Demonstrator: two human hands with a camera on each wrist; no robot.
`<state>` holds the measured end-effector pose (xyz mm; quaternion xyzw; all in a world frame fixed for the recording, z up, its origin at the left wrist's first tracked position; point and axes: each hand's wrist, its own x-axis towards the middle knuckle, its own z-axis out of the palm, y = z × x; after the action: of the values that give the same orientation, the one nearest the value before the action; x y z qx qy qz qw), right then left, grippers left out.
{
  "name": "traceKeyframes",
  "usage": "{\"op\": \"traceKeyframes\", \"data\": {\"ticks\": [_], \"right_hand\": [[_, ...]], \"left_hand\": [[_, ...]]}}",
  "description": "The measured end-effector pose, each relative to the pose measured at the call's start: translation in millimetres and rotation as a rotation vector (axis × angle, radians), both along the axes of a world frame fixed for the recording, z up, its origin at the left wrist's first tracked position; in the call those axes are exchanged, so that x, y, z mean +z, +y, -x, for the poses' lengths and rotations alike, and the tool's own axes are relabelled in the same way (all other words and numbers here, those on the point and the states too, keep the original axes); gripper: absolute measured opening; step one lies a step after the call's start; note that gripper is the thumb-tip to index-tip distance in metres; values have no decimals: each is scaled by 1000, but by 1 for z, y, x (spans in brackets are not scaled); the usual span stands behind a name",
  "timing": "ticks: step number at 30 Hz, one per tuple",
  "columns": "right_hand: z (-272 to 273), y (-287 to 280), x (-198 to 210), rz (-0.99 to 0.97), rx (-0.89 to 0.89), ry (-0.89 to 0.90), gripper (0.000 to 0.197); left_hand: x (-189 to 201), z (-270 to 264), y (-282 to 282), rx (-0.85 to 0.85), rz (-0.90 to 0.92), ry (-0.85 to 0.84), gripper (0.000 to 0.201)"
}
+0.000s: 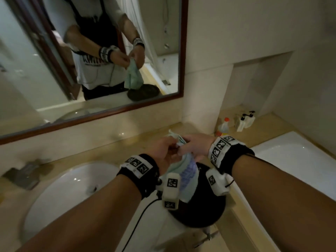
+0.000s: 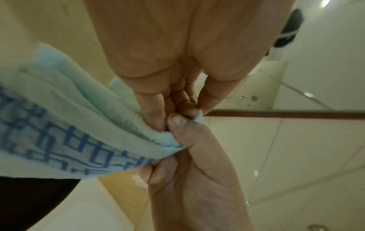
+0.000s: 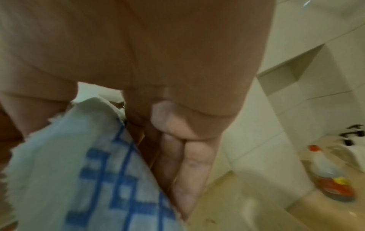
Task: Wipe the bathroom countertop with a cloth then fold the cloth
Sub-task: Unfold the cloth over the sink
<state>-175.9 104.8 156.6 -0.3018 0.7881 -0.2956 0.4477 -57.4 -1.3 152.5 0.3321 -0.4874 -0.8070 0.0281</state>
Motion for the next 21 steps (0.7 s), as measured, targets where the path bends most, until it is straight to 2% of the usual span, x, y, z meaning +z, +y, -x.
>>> {"op": "traceKeyframes", "data": {"ticks": [2, 6, 10, 13, 17, 21], "right_hand": [[-8, -26, 22, 75, 53, 62, 25], [-39, -79, 59, 197, 168, 127, 19], [-71, -137, 72, 320, 336, 202, 44], [-91, -178, 69, 348, 428, 218, 49], [-131, -218, 69, 431, 472, 34, 57], [-171, -249, 72, 409, 476, -96, 56]], "left_hand": [[25, -12, -22, 57, 22, 51, 24], [63, -45, -67, 207, 61, 106, 28], [85, -86, -107, 355, 78, 151, 20], [96, -120, -133, 369, 139, 190, 19], [104, -165, -161, 370, 198, 221, 21], [101, -205, -192, 447, 136, 230, 21]]}}
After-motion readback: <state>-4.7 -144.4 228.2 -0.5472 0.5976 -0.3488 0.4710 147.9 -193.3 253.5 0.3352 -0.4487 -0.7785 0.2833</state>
